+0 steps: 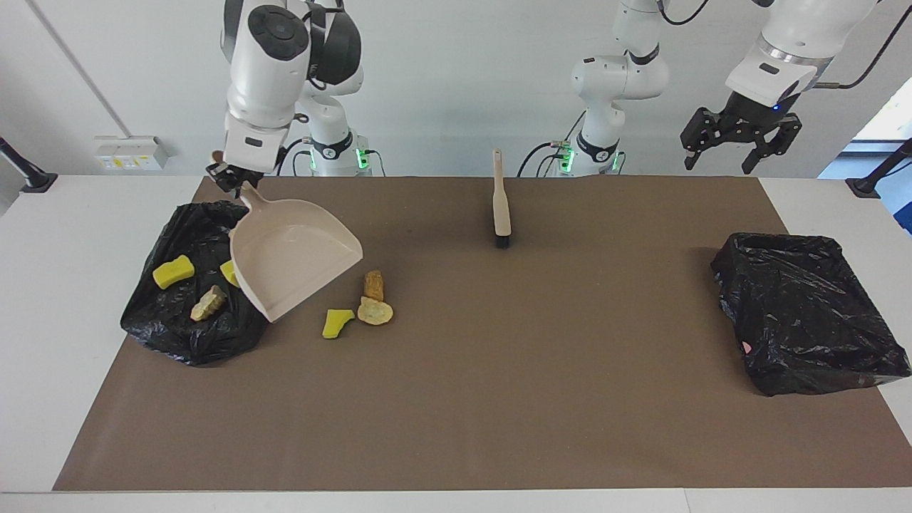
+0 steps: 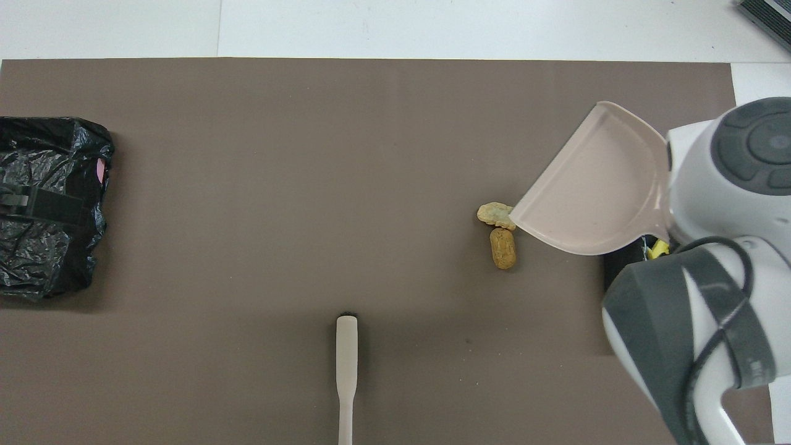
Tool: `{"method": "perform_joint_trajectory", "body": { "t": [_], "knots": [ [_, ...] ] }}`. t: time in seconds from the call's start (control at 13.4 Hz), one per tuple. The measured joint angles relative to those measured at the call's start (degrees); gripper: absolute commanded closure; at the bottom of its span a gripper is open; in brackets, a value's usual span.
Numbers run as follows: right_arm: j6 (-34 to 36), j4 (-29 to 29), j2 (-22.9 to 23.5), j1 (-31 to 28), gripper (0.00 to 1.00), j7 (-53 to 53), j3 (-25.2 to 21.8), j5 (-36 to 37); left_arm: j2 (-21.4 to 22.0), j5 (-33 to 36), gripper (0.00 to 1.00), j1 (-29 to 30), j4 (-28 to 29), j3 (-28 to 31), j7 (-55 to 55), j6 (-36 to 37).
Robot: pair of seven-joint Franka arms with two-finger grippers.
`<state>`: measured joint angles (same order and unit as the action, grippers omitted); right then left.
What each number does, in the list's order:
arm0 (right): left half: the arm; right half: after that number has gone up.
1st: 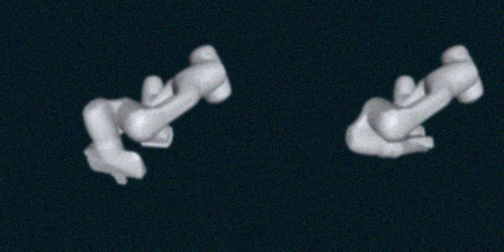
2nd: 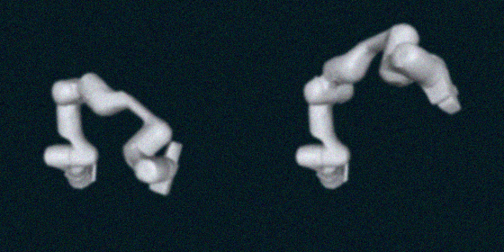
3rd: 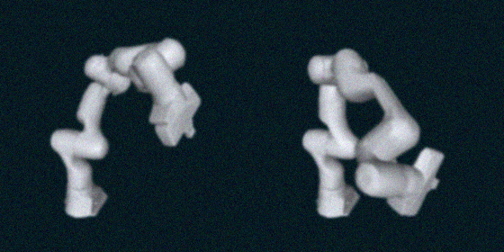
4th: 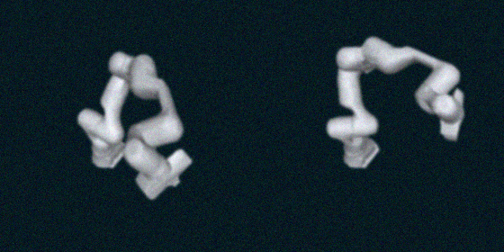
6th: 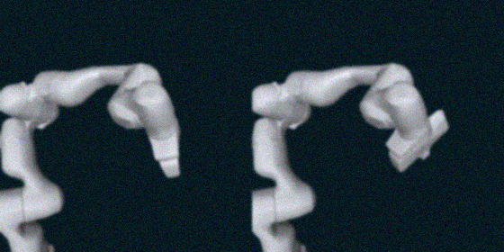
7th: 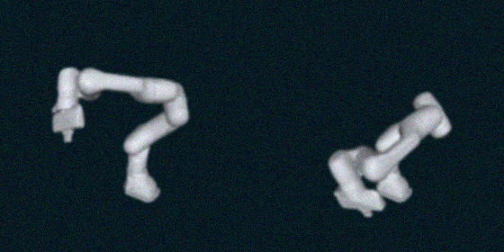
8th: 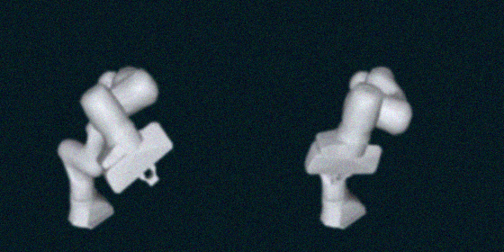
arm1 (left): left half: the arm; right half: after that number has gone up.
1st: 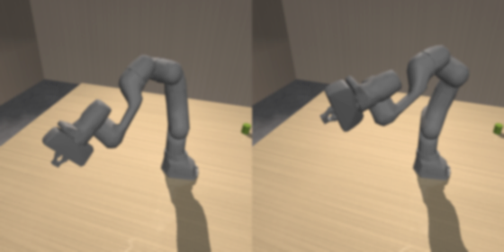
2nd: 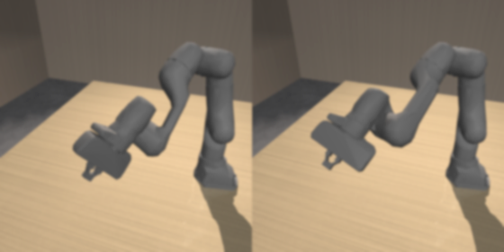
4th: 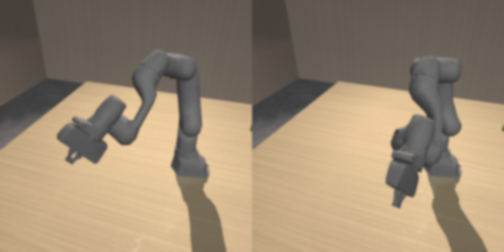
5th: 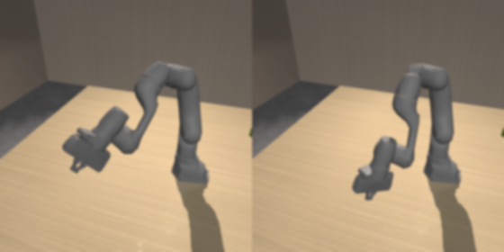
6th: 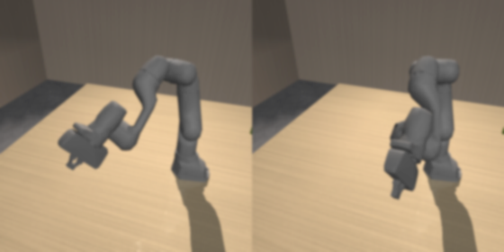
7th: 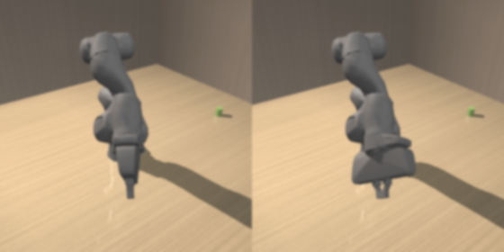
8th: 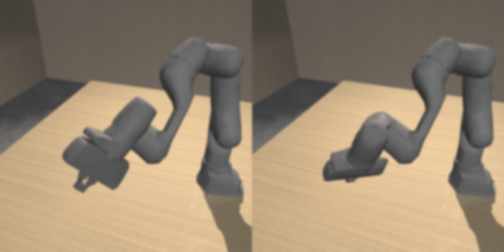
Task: Sweep and dump trash in bin
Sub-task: 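Bring the empty dustpan back toward the remaining trash with the right gripper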
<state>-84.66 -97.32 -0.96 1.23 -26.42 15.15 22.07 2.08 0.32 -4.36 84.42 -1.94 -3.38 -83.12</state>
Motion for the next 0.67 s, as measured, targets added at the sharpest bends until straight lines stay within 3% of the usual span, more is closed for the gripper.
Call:
{"method": "perform_joint_trajectory", "body": {
  "t": [0.37,0.67],
  "knots": [
    [-3.6,6.2,10.6,10.5,1.0,27.8,0.3,-7.0,0.0,0.0,0.0,0.3,0.0,0.0,0.0,0.0],
    [-7.4,8.9,15.1,12.9,1.0,40.3,0.3,-15.3,0.0,0.0,0.0,0.3,0.0,0.0,0.0,0.0]
  ]
}}
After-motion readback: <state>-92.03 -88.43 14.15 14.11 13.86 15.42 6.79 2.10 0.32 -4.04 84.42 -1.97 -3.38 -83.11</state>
